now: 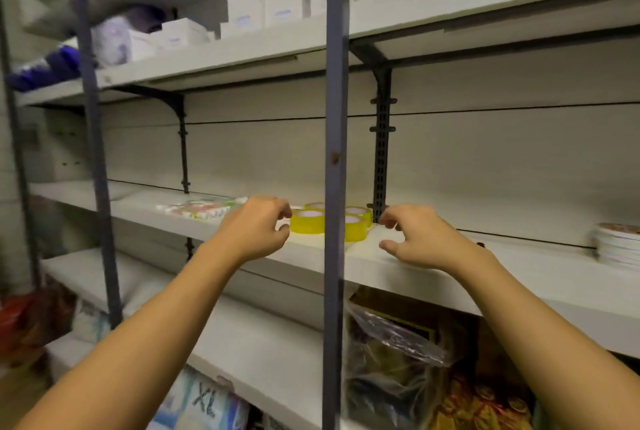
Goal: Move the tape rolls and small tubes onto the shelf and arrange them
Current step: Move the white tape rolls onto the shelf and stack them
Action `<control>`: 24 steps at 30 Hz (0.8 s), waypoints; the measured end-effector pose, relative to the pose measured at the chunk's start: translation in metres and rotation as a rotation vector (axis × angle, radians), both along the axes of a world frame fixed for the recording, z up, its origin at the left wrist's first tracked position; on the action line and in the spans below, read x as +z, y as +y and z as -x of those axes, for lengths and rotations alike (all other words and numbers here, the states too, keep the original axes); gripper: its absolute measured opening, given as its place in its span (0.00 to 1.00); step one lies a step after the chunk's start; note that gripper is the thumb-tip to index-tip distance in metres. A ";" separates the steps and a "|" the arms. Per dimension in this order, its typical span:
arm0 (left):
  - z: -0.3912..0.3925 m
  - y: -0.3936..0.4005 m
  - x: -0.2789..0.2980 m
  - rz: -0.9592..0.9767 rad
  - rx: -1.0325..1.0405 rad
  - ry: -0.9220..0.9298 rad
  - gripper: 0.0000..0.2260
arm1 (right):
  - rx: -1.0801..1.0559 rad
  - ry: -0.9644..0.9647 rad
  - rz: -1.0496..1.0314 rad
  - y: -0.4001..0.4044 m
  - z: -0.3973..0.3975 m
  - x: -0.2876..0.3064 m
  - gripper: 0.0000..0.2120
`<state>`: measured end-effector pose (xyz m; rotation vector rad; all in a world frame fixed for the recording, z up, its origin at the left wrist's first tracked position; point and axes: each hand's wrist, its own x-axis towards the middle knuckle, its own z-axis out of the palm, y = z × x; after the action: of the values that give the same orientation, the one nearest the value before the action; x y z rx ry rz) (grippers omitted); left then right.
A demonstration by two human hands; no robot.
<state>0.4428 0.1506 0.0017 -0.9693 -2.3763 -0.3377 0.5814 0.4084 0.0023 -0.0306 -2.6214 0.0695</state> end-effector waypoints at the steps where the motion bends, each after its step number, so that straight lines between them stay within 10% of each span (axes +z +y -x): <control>1: 0.008 -0.013 0.000 0.001 0.015 -0.002 0.13 | 0.015 -0.007 0.002 -0.012 0.008 0.001 0.20; 24: 0.199 -0.107 -0.002 0.030 -0.053 -0.002 0.14 | -0.044 0.005 -0.013 -0.129 0.216 0.000 0.17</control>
<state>0.2435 0.0432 -0.0007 -1.0476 -2.3666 -0.3241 0.3650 0.2794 0.0019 -0.0835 -2.6148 0.0366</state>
